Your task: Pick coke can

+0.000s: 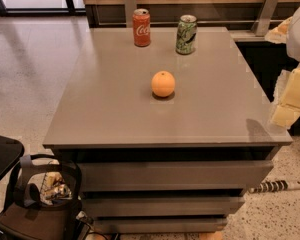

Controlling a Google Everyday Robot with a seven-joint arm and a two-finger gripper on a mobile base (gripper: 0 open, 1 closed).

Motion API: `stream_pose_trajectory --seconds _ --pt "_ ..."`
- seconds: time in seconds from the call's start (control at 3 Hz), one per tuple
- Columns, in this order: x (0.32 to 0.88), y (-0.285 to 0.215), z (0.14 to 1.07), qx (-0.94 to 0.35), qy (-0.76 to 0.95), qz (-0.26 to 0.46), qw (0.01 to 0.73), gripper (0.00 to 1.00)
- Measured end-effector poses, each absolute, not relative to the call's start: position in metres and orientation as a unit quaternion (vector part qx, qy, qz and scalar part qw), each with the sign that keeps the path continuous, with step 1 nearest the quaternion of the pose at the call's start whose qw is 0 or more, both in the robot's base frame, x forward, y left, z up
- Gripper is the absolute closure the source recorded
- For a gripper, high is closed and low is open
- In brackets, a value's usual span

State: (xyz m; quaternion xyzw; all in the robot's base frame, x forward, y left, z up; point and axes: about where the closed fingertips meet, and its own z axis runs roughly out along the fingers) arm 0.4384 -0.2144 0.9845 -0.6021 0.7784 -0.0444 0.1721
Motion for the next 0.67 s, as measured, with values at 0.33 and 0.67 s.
stream_pose_trajectory --seconds 0.33,0.67 --pt "0.4384 -0.2144 0.9846 -0.602 0.778 -0.044 0.172 0.00" --pt "0.4481 -0.2106 0.9881 -0.602 0.776 -0.044 0.184 0.00"
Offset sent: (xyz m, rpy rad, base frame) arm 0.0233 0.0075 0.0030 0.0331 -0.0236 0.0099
